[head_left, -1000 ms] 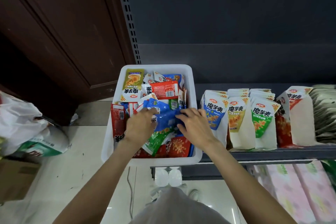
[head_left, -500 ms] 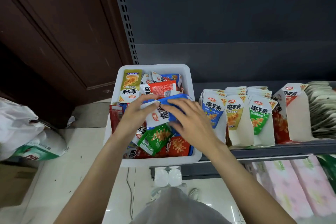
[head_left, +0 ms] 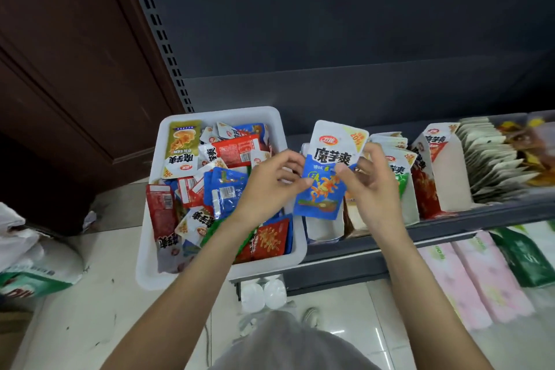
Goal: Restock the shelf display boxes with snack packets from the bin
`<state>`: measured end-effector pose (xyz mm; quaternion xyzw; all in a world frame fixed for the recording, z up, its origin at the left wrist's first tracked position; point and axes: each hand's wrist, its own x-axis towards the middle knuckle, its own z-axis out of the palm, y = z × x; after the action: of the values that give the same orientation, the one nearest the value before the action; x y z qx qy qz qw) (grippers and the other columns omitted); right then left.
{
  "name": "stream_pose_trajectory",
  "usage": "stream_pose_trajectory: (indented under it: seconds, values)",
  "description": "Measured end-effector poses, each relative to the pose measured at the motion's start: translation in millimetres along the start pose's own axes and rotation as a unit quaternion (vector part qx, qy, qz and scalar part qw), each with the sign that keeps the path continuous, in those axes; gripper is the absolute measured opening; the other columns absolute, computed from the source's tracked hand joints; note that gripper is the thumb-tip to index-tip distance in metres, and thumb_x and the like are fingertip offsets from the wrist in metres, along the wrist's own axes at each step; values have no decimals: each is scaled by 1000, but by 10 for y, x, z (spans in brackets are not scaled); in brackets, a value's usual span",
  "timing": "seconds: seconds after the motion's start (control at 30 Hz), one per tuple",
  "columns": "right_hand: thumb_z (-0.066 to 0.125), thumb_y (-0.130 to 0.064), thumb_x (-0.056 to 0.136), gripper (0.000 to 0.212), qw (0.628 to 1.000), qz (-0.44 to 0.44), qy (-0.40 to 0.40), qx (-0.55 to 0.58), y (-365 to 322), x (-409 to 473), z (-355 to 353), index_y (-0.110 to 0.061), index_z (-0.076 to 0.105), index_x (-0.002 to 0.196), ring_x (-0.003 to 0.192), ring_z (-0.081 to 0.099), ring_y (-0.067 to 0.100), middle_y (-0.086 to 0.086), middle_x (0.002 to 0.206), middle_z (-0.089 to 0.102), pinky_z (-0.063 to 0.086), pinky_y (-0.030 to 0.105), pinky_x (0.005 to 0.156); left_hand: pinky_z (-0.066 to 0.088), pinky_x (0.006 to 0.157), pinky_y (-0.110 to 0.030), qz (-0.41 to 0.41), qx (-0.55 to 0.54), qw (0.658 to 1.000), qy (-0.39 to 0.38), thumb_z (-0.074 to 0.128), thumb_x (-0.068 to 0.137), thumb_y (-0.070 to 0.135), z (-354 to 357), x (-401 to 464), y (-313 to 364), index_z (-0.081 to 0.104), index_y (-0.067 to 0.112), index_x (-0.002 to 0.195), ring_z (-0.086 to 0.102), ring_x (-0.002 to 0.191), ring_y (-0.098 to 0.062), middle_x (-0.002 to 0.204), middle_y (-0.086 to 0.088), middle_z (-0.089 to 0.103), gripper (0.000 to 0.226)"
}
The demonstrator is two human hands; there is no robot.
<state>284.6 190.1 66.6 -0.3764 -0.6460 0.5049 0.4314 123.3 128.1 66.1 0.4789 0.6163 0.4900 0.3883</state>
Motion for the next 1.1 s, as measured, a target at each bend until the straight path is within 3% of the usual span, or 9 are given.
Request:
stream_pose_trajectory:
  seconds: [0.13,0.33,0.4,0.47,0.57,0.67,0.8,0.93,1.1]
  values:
    - [65,-9,88,8,983,-75,68,-150,8,21,-259,-9,58,85,73,64,-2,-13,80,67,51,20,62,54,61,-20,57,99,993,29,71,82,13,298,155,-58,55,21,83,62,69,5,81,15,59,18]
    - [62,-29,88,20,983,-12,49,-175,506,105,-245,-14,51,82,76,69,21,0,79,70,54,49,63,52,65,-21,130,289,945,78,68,85,24,315,312,-341,66,15,89,58,78,-1,90,4,70,10]
    - [62,-29,88,25,977,-18,34,-211,635,129,-195,-11,48,80,73,68,22,3,76,68,55,42,61,46,69,-24,131,344,927,75,66,86,26,286,339,-452,67,15,91,58,88,-10,98,2,68,12]
    - [67,-18,87,24,968,-37,32,-247,704,141,-151,-10,47,76,71,65,19,2,74,65,49,19,58,45,76,-29,132,375,914,74,66,86,26,248,367,-531,68,14,94,58,97,-17,104,-1,67,14]
    - [72,-18,83,18,928,-73,29,-363,818,162,-122,-8,58,78,85,57,22,4,93,63,46,28,65,44,82,-37,145,417,892,95,69,84,25,205,392,-599,70,13,93,60,94,-22,100,-3,67,14]
    - [70,-18,84,13,915,-74,47,-395,856,188,-117,-9,65,93,92,54,25,6,102,60,49,36,69,43,84,-35,142,431,885,102,67,86,26,204,401,-619,70,15,96,60,95,-20,101,-2,67,15]
    - [67,-17,87,11,930,-67,66,-355,787,248,-90,-12,64,97,75,58,17,0,91,59,51,33,61,49,85,-35,124,392,903,125,61,90,31,226,409,-585,64,20,112,59,100,-18,109,-2,65,25]
    - [65,-15,88,19,941,-57,107,-315,782,281,-72,-12,60,106,80,61,16,2,95,62,53,32,64,52,78,-32,154,361,904,166,52,92,32,190,316,-538,63,18,111,61,93,-15,102,0,67,26]
    - [62,-13,89,12,941,-162,83,-287,609,105,-19,-8,63,101,84,59,14,3,95,64,50,27,69,47,76,-27,155,344,902,210,47,91,34,-36,30,-570,66,18,106,61,84,-8,90,6,69,29]
